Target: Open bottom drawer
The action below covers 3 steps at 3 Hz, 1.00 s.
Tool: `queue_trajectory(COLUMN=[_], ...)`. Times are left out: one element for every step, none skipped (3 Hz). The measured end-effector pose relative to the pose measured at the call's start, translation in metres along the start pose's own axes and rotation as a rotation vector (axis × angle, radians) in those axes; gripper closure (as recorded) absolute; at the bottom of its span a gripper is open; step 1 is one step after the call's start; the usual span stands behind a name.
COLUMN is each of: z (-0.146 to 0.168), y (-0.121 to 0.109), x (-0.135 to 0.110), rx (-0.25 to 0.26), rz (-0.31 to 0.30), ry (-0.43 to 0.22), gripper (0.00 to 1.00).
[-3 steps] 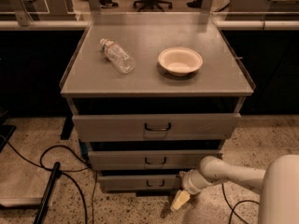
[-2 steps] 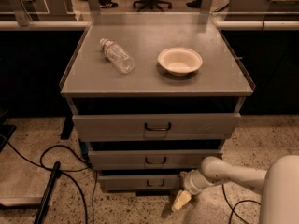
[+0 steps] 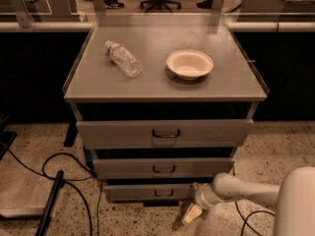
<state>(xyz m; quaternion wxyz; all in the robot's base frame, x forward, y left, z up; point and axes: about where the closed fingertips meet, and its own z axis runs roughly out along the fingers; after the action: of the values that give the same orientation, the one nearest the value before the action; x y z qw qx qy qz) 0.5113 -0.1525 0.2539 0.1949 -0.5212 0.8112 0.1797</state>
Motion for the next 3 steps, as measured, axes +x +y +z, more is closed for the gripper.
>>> queue_trajectory(z=[0.003,0.013,0.028], y=[-0.01,-0.02,-0.03], x=[0.009,0.017,0.022], rx=[0.034,0.04,0.029], rz=[0.009,0.019,0.027], ry=[-0.004,0.006,0.008], gripper=[0.0,0.0,0.0])
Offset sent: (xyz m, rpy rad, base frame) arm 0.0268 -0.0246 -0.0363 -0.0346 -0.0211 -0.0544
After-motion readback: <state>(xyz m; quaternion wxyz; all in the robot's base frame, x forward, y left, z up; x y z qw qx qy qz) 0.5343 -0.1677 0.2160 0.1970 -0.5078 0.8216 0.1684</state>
